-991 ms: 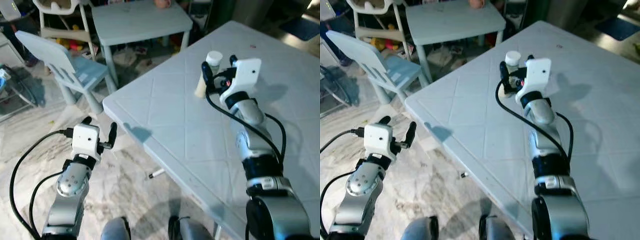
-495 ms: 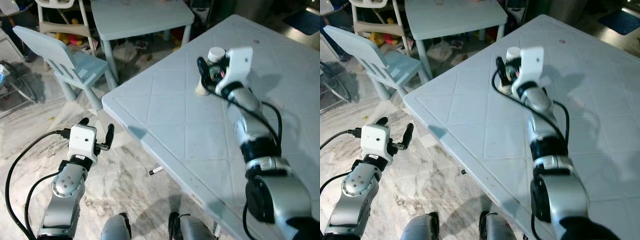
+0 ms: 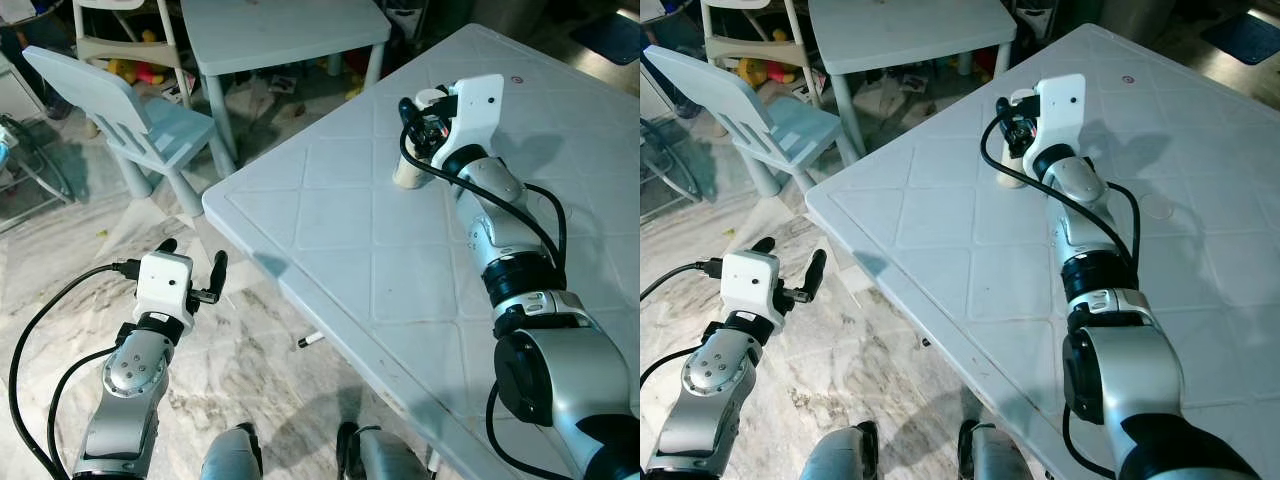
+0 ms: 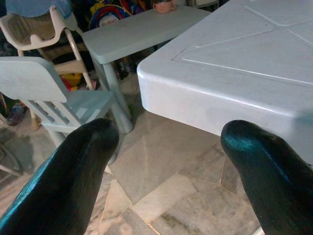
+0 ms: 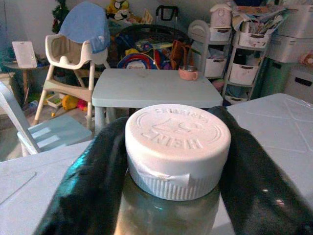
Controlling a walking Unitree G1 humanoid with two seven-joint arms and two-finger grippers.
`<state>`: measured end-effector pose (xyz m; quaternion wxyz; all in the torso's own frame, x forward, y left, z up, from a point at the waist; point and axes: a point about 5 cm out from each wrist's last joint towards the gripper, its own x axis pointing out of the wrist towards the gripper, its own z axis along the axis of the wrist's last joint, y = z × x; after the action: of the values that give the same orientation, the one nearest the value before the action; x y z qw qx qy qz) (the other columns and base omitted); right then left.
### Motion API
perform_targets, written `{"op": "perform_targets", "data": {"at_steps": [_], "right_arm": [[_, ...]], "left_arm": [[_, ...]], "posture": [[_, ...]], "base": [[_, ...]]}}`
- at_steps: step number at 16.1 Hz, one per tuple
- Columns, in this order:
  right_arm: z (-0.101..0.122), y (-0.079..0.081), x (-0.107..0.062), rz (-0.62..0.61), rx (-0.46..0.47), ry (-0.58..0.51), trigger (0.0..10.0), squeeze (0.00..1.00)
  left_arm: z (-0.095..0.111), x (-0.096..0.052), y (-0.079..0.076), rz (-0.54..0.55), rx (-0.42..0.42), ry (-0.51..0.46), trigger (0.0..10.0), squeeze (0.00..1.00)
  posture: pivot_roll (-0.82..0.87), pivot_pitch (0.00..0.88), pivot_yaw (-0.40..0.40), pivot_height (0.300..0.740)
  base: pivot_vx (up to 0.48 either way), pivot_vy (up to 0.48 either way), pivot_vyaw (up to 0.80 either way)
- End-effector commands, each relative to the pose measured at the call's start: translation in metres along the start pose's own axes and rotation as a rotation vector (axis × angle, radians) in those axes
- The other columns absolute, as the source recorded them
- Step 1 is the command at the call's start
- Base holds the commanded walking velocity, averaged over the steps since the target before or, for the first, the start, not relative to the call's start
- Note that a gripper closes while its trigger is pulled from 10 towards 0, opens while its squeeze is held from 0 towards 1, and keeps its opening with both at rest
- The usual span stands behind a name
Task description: Restocking fridge
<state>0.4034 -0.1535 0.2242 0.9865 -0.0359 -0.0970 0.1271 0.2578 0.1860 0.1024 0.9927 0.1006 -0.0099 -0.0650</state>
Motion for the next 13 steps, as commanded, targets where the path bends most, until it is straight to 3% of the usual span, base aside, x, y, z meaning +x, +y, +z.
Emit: {"op": "perform_targets", "data": {"at_steps": [1,7,8,9,10,12,13], "right_arm": [[-0.005,0.0,-0.001,0.002,-0.011,0.026,0.0,0.0],[-0.018,0.008,-0.021,0.01,-0.015,0.006,0.0,0.0],[-0.021,0.012,-0.03,0.005,0.01,-0.028,8.6,0.0],[-0.02,0.014,-0.035,-0.001,0.025,-0.053,8.6,0.0],[-0.02,0.016,-0.045,-0.04,0.069,-0.088,10.0,0.0],[-0.022,0.024,-0.061,-0.033,0.095,-0.119,10.0,0.0],[-0.02,0.036,-0.068,0.035,0.107,-0.147,10.0,0.0]], "left_arm": [[-0.001,-0.001,0.002,-0.003,0.008,0.01,10.0,0.0],[-0.007,0.007,-0.002,0.026,-0.034,0.049,10.0,0.0],[-0.006,0.009,-0.003,0.027,-0.033,0.043,10.0,0.0],[-0.005,0.011,-0.004,0.028,-0.04,0.038,10.0,0.0],[-0.002,0.016,-0.005,0.033,-0.056,0.025,10.0,0.0],[-0.002,0.021,-0.008,0.035,-0.07,0.022,10.0,0.0],[-0.002,0.022,-0.01,0.035,-0.077,0.024,10.0,0.0]], "posture": [[0.15,0.195,0.006,0.74],[0.12,0.158,0.001,0.74],[0.12,0.137,0.005,0.74],[0.12,0.133,0.005,0.74],[0.11,0.111,0.006,0.74],[0.1,0.096,0.002,0.74],[0.09,0.092,-0.005,0.74]], "base": [[0.0,0.0,0.0],[0.0,0.0,0.0],[0.0,0.0,0.0],[0.0,0.0,0.0],[0.0,0.0,0.0],[0.0,0.0,0.4],[0.0,0.0,0.8]]}}
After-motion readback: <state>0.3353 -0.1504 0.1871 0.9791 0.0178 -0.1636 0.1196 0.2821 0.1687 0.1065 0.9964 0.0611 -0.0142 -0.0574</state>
